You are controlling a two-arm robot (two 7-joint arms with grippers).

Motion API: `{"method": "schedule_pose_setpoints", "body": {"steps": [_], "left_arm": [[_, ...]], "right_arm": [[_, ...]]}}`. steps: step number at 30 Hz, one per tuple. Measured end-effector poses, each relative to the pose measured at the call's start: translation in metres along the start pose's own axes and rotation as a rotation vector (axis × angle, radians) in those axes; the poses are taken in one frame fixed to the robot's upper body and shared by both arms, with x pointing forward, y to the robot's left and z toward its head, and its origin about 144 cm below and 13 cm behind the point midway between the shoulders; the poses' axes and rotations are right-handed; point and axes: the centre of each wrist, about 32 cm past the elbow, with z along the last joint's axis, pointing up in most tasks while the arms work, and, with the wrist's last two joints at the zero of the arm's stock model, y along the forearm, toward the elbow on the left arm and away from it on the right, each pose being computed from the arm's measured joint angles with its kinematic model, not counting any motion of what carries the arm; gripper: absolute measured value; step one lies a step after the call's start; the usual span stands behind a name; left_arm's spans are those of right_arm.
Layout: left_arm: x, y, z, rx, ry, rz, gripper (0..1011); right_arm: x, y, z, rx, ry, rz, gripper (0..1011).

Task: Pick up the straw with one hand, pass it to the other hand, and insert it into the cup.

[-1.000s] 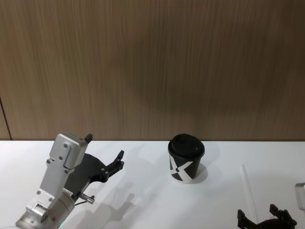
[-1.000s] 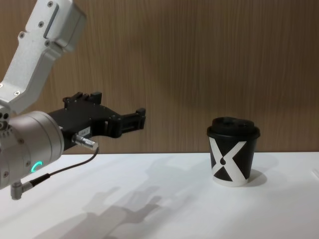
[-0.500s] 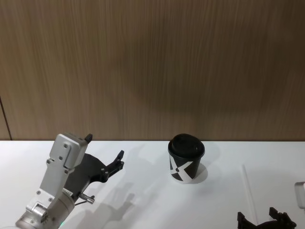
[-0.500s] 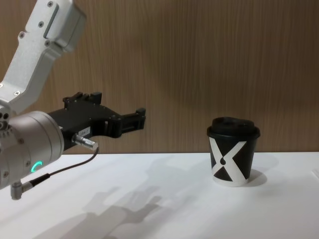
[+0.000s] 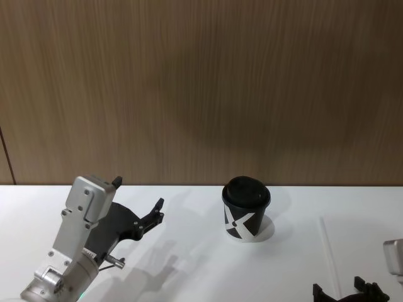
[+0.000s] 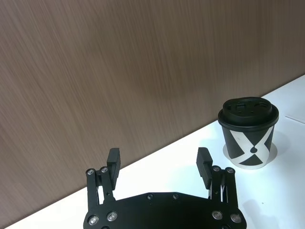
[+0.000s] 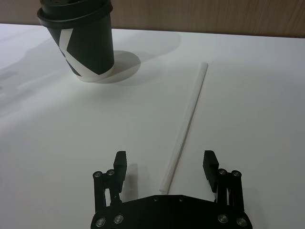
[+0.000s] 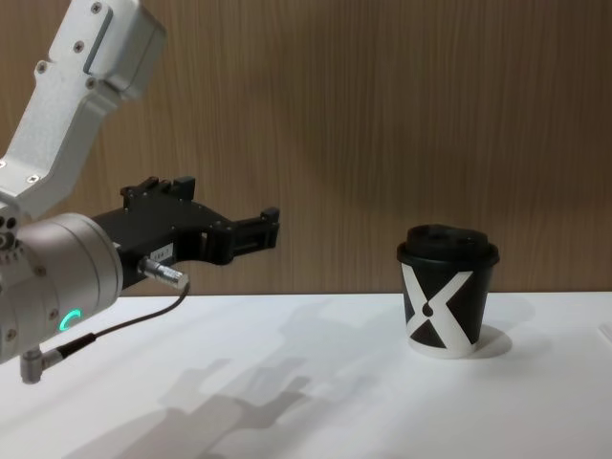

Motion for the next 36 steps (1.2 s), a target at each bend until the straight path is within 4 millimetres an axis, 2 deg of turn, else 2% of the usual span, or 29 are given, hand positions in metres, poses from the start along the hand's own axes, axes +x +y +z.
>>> {"method": "schedule_pose_setpoints", "body": {"steps": [28, 36], "left_arm": [[0.0000, 0.0000, 0.0000, 0.000, 0.000, 0.000, 1003], [0.0000, 0.0000, 0.0000, 0.000, 0.000, 0.000, 1003]], "right_arm": [[0.0083, 0.0077, -0.0020, -0.036, -0.050, -0.009, 1001], [0.0091, 0.0080, -0.0023, -0.038, -0.059, -0.008, 855]]}}
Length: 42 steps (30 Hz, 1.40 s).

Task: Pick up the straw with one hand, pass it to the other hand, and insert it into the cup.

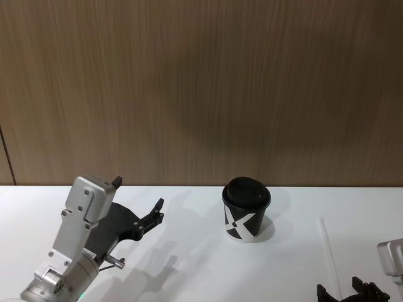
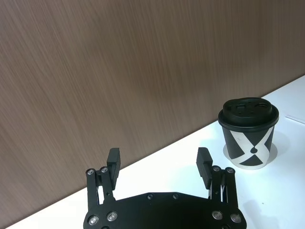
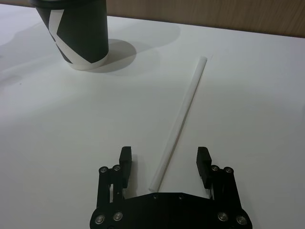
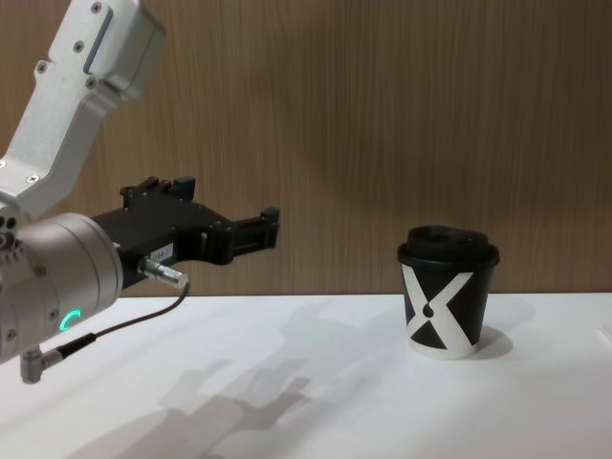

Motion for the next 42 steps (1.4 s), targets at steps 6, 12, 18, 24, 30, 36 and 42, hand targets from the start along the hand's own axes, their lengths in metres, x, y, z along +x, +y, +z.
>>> {"method": "schedule_pose_setpoints", "body": {"steps": [6, 12, 18, 24, 30, 36, 42], "left_arm": [[0.0000, 0.0000, 0.0000, 0.000, 0.000, 0.000, 1003], [0.0000, 0.0000, 0.0000, 0.000, 0.000, 0.000, 1003], [0.0000, 0.0000, 0.0000, 0.000, 0.000, 0.000, 1003], [0.0000, 0.0000, 0.0000, 0.000, 0.000, 0.000, 1003], [0.0000, 0.0000, 0.0000, 0.000, 0.000, 0.000, 1003], [0.0000, 0.0000, 0.0000, 0.000, 0.000, 0.000, 1003], [0.0000, 0.0000, 0.0000, 0.000, 0.000, 0.000, 1003]], "right_arm": [[0.0004, 0.0002, -0.0001, -0.001, -0.004, -0.001, 812], [0.0005, 0.0002, -0.0002, -0.002, -0.007, 0.000, 770], [0.0005, 0.0003, -0.0003, -0.003, -0.009, 0.000, 734], [0.0007, 0.0003, -0.0004, -0.003, -0.010, -0.001, 697], [0.0008, 0.0003, -0.0005, -0.004, -0.010, -0.001, 660], [0.0010, 0.0003, -0.0006, -0.004, -0.011, -0.002, 618], [0.0010, 0.0004, -0.0008, -0.005, -0.011, -0.002, 576]]}}
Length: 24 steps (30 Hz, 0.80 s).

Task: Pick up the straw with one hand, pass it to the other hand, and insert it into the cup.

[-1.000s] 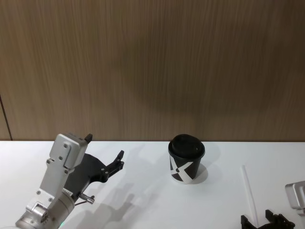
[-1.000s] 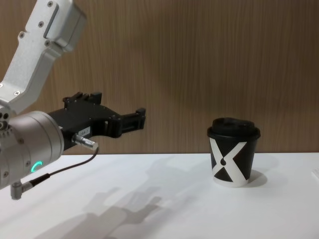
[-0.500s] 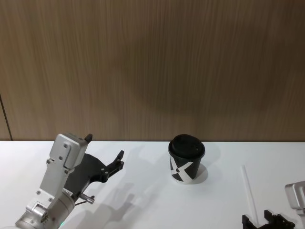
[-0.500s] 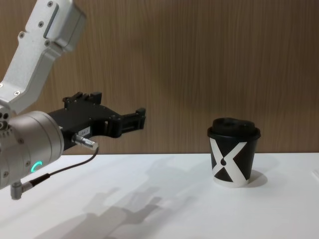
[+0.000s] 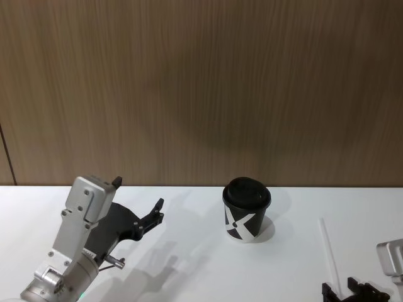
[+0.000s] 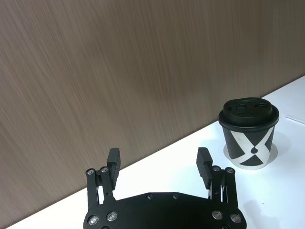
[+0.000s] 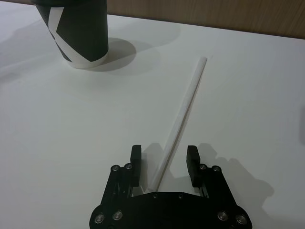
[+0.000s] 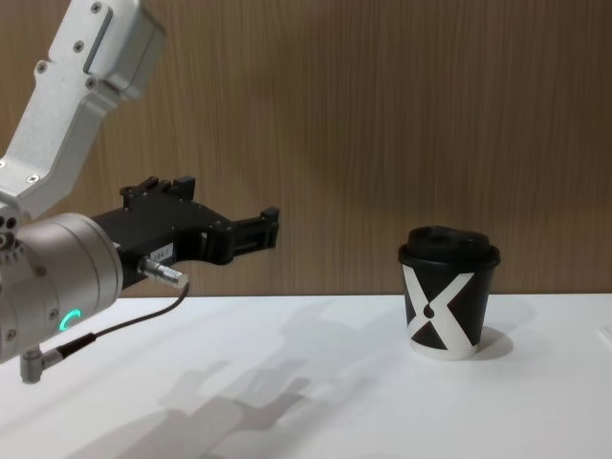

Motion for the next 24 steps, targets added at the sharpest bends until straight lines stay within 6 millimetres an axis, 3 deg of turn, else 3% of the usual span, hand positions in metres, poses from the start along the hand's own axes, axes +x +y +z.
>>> {"method": "schedule_pose_setpoints", "body": {"steps": [24], "left_arm": [[0.0000, 0.0000, 0.0000, 0.000, 0.000, 0.000, 1003]], "right_arm": [[0.0000, 0.0001, -0.0001, -0.001, 0.000, 0.000, 424]]}}
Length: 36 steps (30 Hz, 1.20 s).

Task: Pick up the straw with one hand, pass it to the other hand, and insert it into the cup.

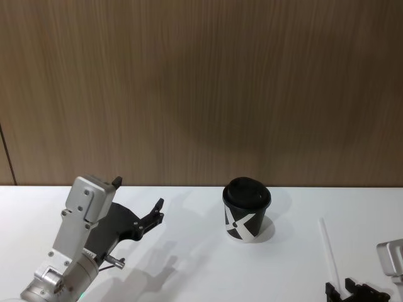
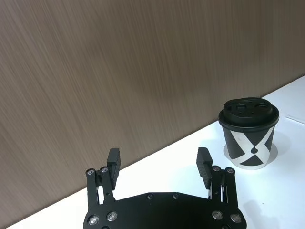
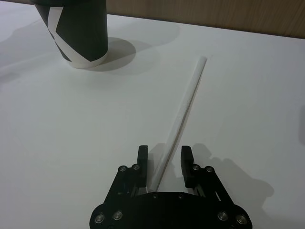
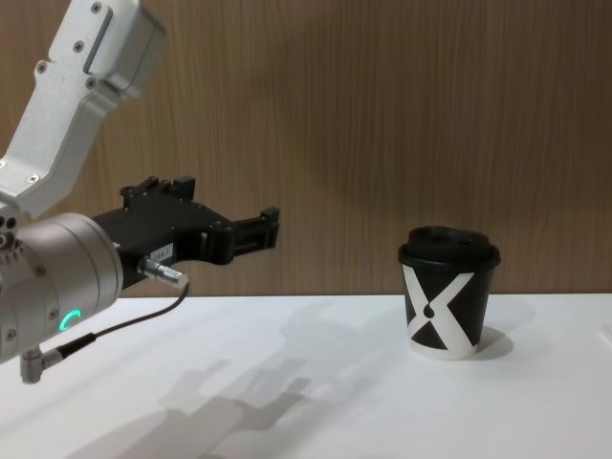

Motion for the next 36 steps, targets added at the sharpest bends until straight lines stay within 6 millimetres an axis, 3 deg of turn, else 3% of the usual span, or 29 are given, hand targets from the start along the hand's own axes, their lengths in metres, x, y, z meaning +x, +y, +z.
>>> {"method": "schedule_pose_setpoints", "body": {"steps": [36], "left_arm": [[0.0000, 0.0000, 0.0000, 0.000, 0.000, 0.000, 1003]], "right_arm": [[0.0001, 0.0000, -0.0001, 0.000, 0.000, 0.000, 187]]}}
